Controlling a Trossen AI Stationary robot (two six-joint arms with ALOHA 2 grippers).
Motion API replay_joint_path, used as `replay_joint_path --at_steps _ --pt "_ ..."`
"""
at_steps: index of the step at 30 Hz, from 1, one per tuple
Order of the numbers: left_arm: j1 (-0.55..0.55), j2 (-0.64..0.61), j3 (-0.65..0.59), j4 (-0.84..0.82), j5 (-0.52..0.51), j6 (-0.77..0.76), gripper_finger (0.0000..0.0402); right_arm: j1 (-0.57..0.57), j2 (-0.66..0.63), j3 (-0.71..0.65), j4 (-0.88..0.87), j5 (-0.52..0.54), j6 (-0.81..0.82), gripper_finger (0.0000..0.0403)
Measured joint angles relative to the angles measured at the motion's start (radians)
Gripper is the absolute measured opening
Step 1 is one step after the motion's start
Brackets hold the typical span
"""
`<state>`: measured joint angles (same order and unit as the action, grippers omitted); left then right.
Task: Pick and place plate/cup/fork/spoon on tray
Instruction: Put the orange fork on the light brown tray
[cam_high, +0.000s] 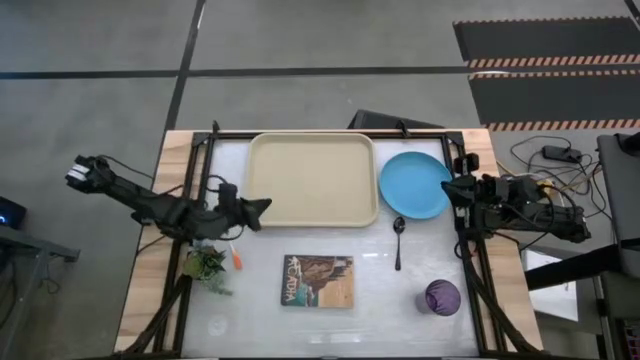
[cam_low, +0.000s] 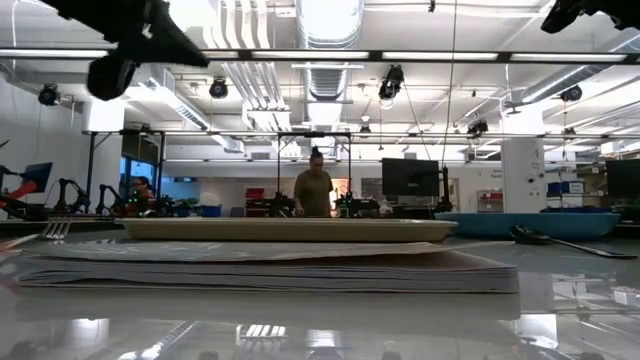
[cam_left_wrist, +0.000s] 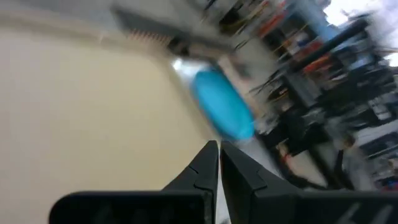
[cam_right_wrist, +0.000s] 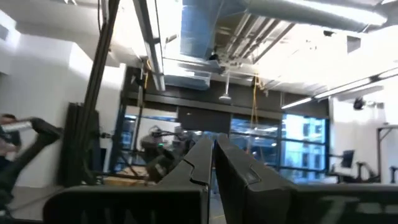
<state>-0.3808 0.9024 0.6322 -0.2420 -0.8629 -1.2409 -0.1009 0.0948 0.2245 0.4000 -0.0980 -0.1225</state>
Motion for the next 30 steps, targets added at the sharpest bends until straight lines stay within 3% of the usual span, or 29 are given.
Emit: replay_joint_path --at_steps 4,7,11,14,30 --pt "0.013 0.104 0.128 -0.383 0.132 -0.315 0.0 0.0 0.006 0.003 0.0 -0.003 -0.002 0.0009" --pt "0.04 0.208 0.222 -0.614 0.301 -0.488 0.0 0.0 0.007 0.001 -0.003 -0.003 -0.006 0.0009" --pt "0.078 0.348 0.315 -0.844 0.567 -0.561 0.0 0.0 0.013 0.001 -0.007 -0.003 -0.003 0.0009" --pt "0.093 0.418 0.327 -0.944 0.685 -0.569 0.0 0.0 0.018 0.001 -0.007 -0.003 -0.005 0.0009" --pt "0.166 0.422 0.111 -0.933 0.703 -0.647 0.0 0.0 0.034 0.001 -0.007 -0.004 -0.009 0.0009"
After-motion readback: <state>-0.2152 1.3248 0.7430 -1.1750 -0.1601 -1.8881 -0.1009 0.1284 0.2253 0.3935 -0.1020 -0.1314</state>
